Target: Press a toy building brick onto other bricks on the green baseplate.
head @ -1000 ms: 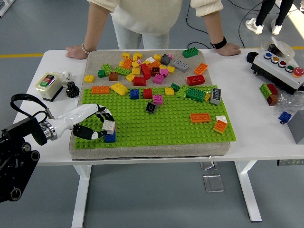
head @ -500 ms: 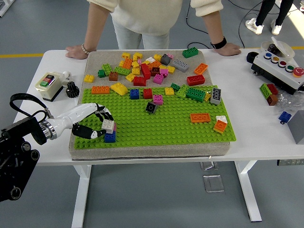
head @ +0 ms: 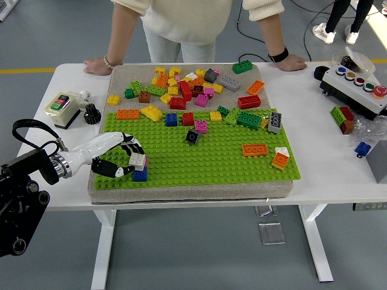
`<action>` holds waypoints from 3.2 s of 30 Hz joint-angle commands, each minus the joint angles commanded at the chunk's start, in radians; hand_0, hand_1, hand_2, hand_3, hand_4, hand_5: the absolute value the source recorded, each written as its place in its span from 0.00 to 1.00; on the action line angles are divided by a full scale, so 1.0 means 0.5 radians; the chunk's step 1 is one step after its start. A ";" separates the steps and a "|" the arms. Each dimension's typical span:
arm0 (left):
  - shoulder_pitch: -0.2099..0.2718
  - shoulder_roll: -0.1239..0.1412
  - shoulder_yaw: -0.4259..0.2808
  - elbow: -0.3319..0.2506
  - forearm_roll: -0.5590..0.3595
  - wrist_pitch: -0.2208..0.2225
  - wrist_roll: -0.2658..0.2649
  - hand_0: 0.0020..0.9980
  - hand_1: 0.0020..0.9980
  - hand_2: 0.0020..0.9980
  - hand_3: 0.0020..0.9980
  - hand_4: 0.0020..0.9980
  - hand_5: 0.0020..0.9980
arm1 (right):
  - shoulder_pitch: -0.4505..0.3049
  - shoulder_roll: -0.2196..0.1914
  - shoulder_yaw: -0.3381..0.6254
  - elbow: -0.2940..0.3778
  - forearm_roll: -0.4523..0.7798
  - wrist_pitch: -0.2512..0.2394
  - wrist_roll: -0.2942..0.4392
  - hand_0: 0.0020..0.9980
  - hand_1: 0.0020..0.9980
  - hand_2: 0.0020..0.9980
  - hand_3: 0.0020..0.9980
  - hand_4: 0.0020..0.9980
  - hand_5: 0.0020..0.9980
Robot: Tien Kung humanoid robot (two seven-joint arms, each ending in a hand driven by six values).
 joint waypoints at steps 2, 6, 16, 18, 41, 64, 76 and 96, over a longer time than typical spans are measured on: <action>0.001 -0.001 0.001 -0.003 0.000 -0.004 0.000 0.64 0.59 0.57 0.55 0.55 0.00 | 0.000 0.000 0.000 0.000 0.000 0.001 -0.001 0.74 0.66 0.71 0.59 0.92 0.50; 0.001 -0.002 0.000 -0.001 0.000 -0.005 0.000 0.65 0.60 0.57 0.55 0.57 0.00 | 0.000 0.000 0.000 0.000 -0.001 0.000 0.001 0.73 0.66 0.71 0.59 0.92 0.50; -0.016 -0.017 0.004 0.005 0.000 -0.004 0.005 0.66 0.60 0.58 0.56 0.60 0.00 | 0.005 -0.003 0.001 0.000 0.002 0.001 0.000 0.73 0.66 0.71 0.59 0.92 0.50; -0.017 -0.020 0.005 0.006 0.000 -0.005 0.005 0.66 0.60 0.58 0.56 0.60 0.00 | 0.005 -0.003 0.001 0.000 0.003 0.002 0.000 0.73 0.66 0.71 0.59 0.92 0.50; -0.020 -0.011 -0.013 -0.005 0.000 -0.014 0.003 0.69 0.62 0.59 0.57 0.68 0.00 | 0.002 -0.002 0.003 0.000 0.009 -0.002 0.003 0.73 0.66 0.71 0.59 0.92 0.50; -0.005 -0.011 -0.010 -0.007 0.000 -0.028 0.005 0.71 0.63 0.59 0.58 0.73 0.00 | -0.001 0.001 -0.007 0.000 0.011 -0.013 0.007 0.73 0.66 0.71 0.59 0.92 0.50; -0.011 -0.017 -0.011 0.007 0.000 -0.028 0.008 0.72 0.64 0.60 0.58 0.75 0.00 | -0.002 0.001 -0.010 0.000 0.011 -0.012 0.005 0.73 0.66 0.71 0.59 0.92 0.50; -0.021 -0.024 -0.017 0.016 0.000 -0.033 0.014 0.73 0.65 0.61 0.59 0.78 0.02 | -0.001 0.000 -0.007 0.000 0.011 -0.007 0.005 0.73 0.66 0.71 0.59 0.92 0.50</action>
